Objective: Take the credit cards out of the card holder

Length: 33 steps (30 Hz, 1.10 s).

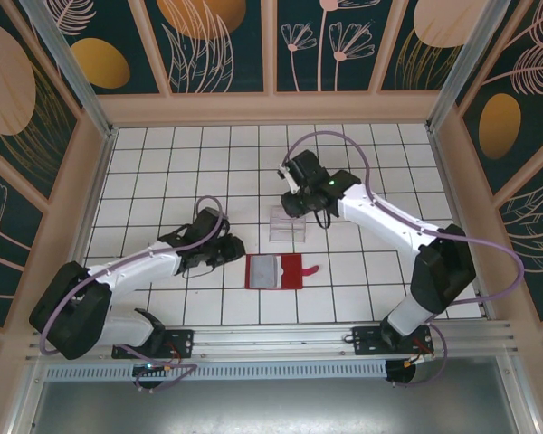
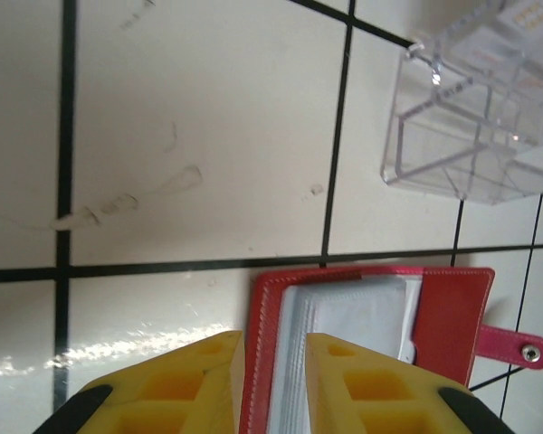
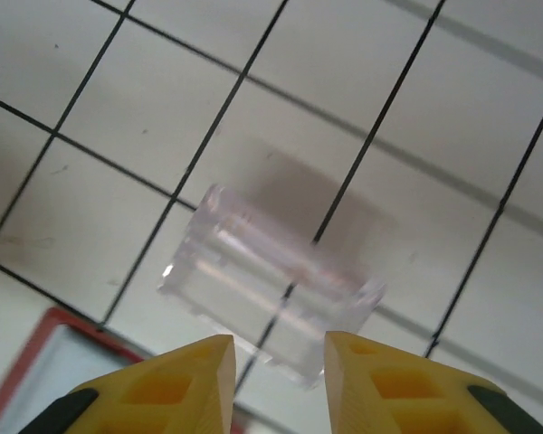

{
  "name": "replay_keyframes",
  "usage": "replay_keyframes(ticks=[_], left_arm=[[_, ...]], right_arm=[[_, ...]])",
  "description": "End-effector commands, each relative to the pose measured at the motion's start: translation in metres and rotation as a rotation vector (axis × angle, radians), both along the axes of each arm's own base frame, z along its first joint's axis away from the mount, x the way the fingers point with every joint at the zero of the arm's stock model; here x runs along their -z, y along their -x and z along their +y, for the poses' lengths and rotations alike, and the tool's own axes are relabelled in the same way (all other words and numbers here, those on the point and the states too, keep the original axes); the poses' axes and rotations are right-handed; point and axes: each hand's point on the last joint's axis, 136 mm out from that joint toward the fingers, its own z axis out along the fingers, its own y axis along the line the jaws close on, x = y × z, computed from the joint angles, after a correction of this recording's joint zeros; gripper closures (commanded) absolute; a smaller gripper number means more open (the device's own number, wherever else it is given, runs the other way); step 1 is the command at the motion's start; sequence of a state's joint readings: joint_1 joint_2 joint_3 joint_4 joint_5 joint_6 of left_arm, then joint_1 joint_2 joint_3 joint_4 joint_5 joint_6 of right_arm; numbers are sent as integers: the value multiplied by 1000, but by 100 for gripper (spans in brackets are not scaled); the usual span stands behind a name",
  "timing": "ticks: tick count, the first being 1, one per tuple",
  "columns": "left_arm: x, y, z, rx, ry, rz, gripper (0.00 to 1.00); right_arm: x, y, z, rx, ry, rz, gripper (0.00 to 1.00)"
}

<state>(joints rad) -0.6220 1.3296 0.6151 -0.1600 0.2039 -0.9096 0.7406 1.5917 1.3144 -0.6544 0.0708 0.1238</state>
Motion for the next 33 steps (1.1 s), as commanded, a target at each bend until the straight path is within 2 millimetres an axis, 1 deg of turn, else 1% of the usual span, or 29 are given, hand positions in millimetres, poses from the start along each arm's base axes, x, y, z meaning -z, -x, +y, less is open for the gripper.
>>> replay_keyframes(ticks=[1,5,8,10,16,19,23,26,33], left_arm=[[7,-2,3,25,12,13,74],[12,-8,12,16,17,28,74],[15,-13,21,2,12,26,74],[15,-16,27,-10,8,22,74],[17,-19,46,-43,-13,16,74],[18,-18,52,-55,-16,17,74],[20,-15,54,-54,-12,20,74],[22,-14,53,-52,-10,24,74],[23,-14,52,-47,-4,25,74]], right_arm=[[17,42,10,203,-71,170,69],[39,81,32,216,-42,264,68],[56,100,43,236,3,308,66],[64,108,49,246,39,321,65],[87,120,69,269,113,350,64],[98,125,76,266,136,371,63],[111,131,82,257,154,397,63],[118,134,83,253,167,411,62],[138,142,80,249,199,454,60]])
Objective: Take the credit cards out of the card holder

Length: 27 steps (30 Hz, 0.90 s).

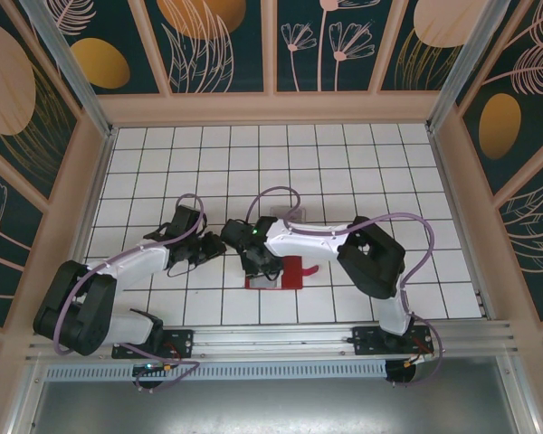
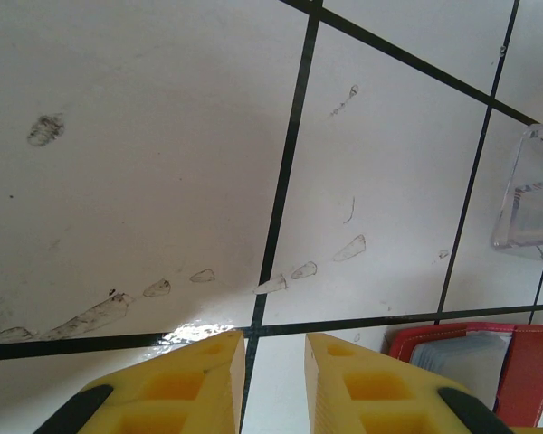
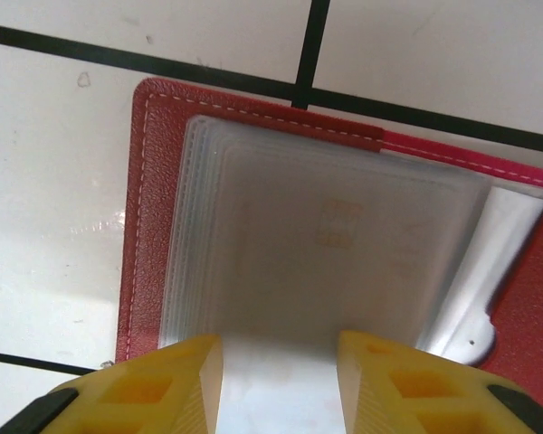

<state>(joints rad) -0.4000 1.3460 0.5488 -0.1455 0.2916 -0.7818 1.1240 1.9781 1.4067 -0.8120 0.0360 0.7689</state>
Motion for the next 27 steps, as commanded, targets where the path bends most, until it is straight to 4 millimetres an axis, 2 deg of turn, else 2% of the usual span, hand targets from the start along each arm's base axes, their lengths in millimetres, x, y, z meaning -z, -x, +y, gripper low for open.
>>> replay_keyframes(ticks=[1,5,9,14,18,22,27], left_arm=[[-1,1,-2,23,11,-10,74],[-1,2,-2,26,12,-9,74],[-3,1,-3,26,16,-12,74],[-10,-1,-2,25,10,-24,74],[-18,1,-8,51,44,-27,74],[-26,9,-16,70,92,-20,75],[-25,24,-27,91,127,8,75]], right_arm=[[10,8,-3,18,30,33,60],[23,12,-12,20,67,50,60],[27,12,-16,23,88,49,69],[27,11,-18,24,101,40,85],[14,5,-7,21,57,14,92],[-7,-3,10,24,-29,-24,93],[-23,-8,23,37,-122,-45,93]])
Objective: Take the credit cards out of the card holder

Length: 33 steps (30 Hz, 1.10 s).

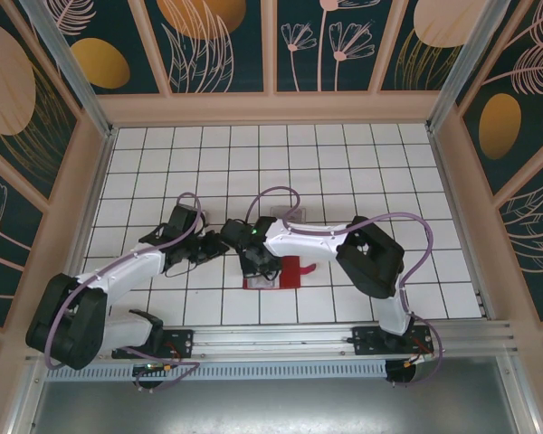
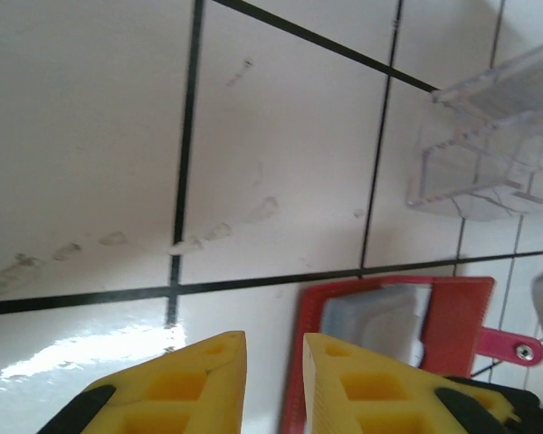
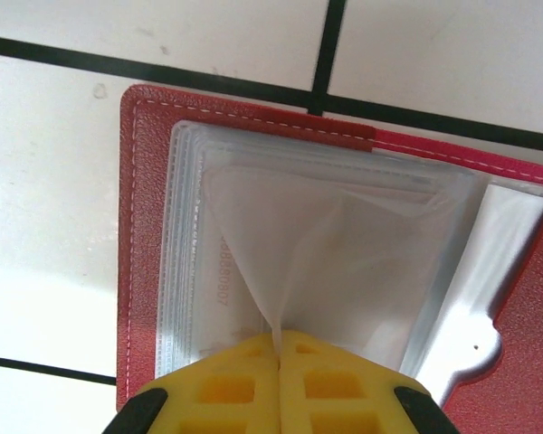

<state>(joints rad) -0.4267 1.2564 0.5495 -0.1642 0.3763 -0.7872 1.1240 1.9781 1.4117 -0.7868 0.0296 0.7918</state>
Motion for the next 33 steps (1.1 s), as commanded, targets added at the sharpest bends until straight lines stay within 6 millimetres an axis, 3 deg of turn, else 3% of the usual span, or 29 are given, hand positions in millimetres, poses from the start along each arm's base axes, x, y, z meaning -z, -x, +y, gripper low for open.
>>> replay_keyframes(ticks=[1,10,21,26,30,33], left_arm=[[5,15,-9,26,11,46,75],[15,24,-46,112,12,90,76],[23,32,-69,181,6,151,77],[18,32,-73,193,-4,155,78],[4,22,-59,174,-103,111,78],[0,22,-62,171,-86,117,78]], right_arm=[[-24,-6,17,19,-103,-47,93],[-30,-7,7,65,-186,-66,93],[-27,-1,-8,89,-278,-68,93],[-27,-1,-12,99,-307,-71,92],[-27,-1,-16,109,-320,-72,92],[-28,-1,-17,119,-336,-75,93]])
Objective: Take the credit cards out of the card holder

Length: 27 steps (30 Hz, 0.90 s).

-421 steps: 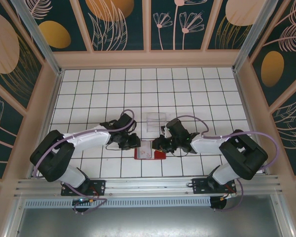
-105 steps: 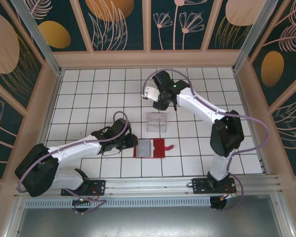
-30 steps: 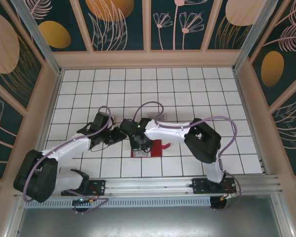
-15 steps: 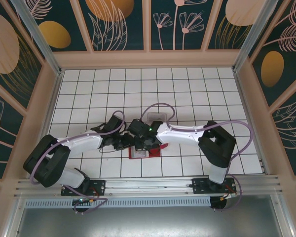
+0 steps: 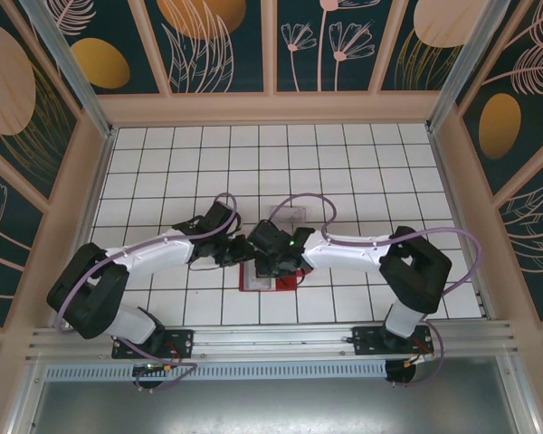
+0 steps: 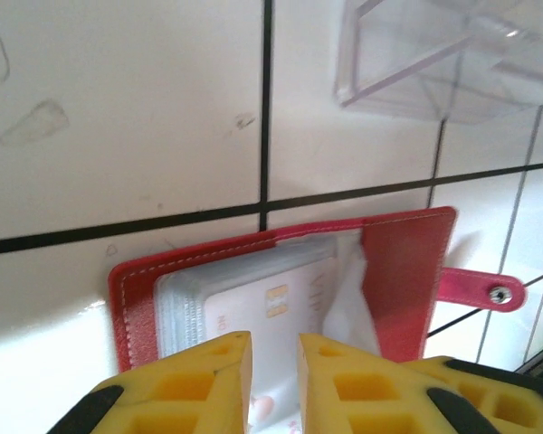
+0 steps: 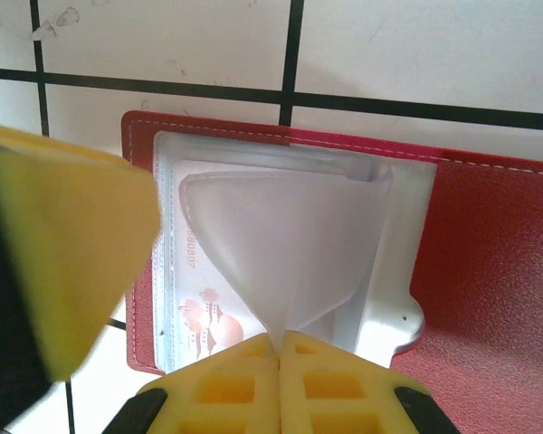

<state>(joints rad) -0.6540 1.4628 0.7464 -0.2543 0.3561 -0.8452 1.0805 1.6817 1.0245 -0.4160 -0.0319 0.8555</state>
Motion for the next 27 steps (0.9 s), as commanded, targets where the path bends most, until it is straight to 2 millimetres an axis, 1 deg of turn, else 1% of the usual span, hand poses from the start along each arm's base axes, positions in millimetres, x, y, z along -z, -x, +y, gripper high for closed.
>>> replay_keyframes(ticks=[1,4,8,13,20,23,27], left_arm=[[-3,4,4,3,-21,11,78],[3,10,-3,5,34,43,79],[6,15,-15,12,122,78,81],[14,20,-19,35,125,114,81],[19,26,-29,74,120,139,81],[24,28,-31,80,113,154,81],[22,26,-36,94,110,153,81]], right_arm=[[-10,-3,1,33,-57,-15,93],[-8,-4,-3,47,-73,-18,93],[-9,-2,-3,46,-129,-24,92],[-9,-1,-5,43,-149,-32,91],[-12,-2,-9,57,-141,-44,89],[-17,-5,-17,82,-120,-65,84],[-31,-9,-30,115,-99,-106,72]])
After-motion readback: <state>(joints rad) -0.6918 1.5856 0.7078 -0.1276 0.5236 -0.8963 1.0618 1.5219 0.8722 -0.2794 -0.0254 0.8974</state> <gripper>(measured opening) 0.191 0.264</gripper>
